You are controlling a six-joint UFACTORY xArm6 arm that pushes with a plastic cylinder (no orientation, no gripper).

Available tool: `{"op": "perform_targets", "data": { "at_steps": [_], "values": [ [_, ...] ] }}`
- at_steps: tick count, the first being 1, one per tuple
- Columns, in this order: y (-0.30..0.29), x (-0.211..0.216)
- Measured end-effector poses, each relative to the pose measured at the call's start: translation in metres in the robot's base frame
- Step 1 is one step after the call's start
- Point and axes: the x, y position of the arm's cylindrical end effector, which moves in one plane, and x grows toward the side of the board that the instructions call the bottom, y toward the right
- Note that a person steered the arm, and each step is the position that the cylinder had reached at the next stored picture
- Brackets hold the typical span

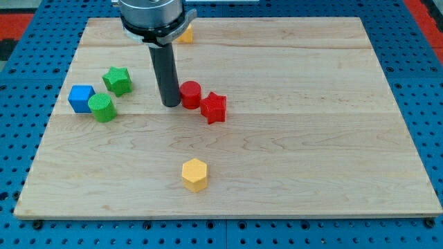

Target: Move blue cube towards the top right of the board

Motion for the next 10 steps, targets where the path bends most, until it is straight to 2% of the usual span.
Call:
{"op": "perform_targets", "data": {
  "at_steps": [1, 3, 5, 7, 10],
  "values": [
    [0.013, -0.014],
    [0.018, -0.008],
    [-0.002, 0.02],
    [-0.046, 0.06],
    [-0.103, 0.083]
  ]
}}
